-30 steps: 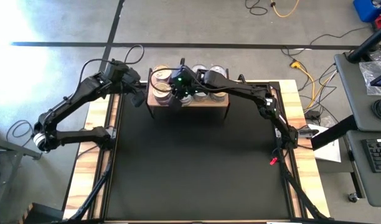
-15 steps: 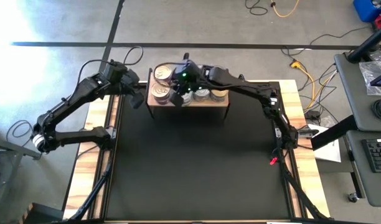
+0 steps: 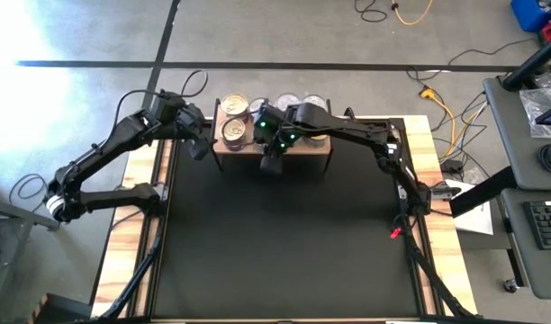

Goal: Stack canned seafood by type on shelf
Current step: Adjust the white green stacked tuna cans on the shelf, then return to Home Position

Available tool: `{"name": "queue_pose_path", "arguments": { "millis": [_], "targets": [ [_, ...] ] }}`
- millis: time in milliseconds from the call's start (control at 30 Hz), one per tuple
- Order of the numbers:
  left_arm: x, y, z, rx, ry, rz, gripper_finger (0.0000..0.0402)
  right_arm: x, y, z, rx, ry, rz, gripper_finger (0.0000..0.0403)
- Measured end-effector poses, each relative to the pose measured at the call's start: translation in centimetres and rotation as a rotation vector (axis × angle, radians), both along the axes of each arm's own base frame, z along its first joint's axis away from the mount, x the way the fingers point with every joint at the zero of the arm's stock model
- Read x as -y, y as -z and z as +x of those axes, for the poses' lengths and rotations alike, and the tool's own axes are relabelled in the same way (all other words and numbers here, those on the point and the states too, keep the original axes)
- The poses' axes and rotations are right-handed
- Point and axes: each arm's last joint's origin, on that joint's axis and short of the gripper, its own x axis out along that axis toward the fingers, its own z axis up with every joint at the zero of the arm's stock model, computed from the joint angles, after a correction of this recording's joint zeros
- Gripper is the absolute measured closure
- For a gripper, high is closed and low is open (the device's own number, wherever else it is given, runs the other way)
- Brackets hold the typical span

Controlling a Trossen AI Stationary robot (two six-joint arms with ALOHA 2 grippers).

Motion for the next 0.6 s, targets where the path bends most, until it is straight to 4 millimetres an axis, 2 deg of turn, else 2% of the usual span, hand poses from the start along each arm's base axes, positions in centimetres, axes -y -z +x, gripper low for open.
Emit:
{"name": "queue_pose_path", "arguments": {
  "millis": [167, 333, 467, 600],
  "targets": [
    [0.7, -0.6, 0.1, 0.075, 0.045, -0.012, 0.0006, 0.2, 1.5, 0.8, -0.057, -0.013, -0.105, 0.039],
    [1.6, -1.3, -0.2, 0.15, 0.077, -0.039, 0.0006, 0.4, 1.5, 1.7, 0.021, -0.004, -0.131, 0.039],
    [2.4, -1.9, -0.6, 0.214, 0.117, -0.058, 0.0006, 0.4, -0.1, 1.8, 0.122, 0.039, -0.13, 0.039],
    [3.7, -2.9, -1.6, 0.303, 0.189, -0.085, 0.0006, -0.1, -3.2, 0.4, 0.212, 0.049, -0.139, 0.039]
  ]
}}
